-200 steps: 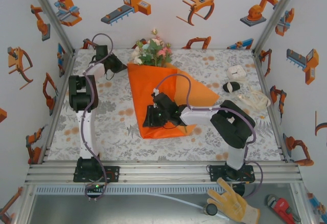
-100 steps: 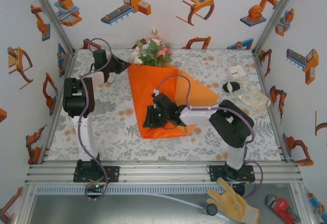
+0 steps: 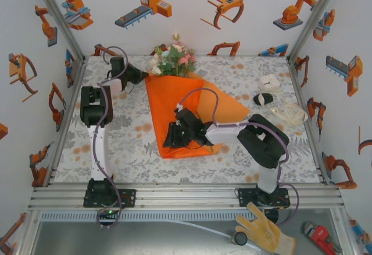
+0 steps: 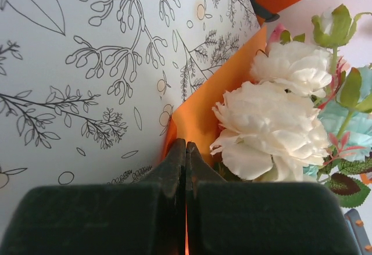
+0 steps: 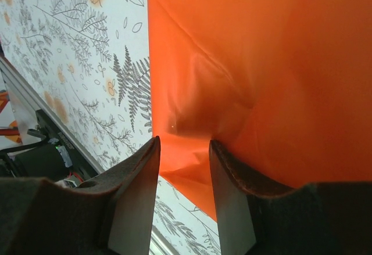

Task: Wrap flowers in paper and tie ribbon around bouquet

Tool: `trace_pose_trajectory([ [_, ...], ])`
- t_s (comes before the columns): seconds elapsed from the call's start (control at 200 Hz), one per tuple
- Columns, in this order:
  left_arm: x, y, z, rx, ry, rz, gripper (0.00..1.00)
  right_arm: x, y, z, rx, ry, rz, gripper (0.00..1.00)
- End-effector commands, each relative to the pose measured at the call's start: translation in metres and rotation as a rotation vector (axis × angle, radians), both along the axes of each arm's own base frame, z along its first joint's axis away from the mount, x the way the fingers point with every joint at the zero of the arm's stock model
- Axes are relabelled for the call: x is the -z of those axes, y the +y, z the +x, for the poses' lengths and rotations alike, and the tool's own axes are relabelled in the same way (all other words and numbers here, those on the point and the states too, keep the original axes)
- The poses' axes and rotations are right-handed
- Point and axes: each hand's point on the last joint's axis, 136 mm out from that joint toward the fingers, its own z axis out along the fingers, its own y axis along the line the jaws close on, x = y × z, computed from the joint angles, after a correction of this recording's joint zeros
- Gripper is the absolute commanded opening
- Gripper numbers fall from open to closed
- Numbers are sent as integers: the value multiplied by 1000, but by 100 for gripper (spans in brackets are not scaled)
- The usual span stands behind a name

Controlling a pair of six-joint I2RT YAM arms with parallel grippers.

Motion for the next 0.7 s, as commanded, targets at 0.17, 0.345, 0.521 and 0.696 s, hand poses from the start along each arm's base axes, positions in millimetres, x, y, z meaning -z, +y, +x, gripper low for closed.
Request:
trace_pose_trajectory([
  [0.17,-5,15,16,-29,3,61,0,-27,5,-15,-93,-11,22,40],
  [0.345,-119,21,9,1,-207,64,17,-69,8,-3,-80,-101,51,40],
  [0.521,-226,19,-69,14,-400,68,39,-114,5,15,-27,-197,124,41],
  [0.696,-198,-14,-185,88,-278,232,40,-140,-69,69,235,-259,122,41],
])
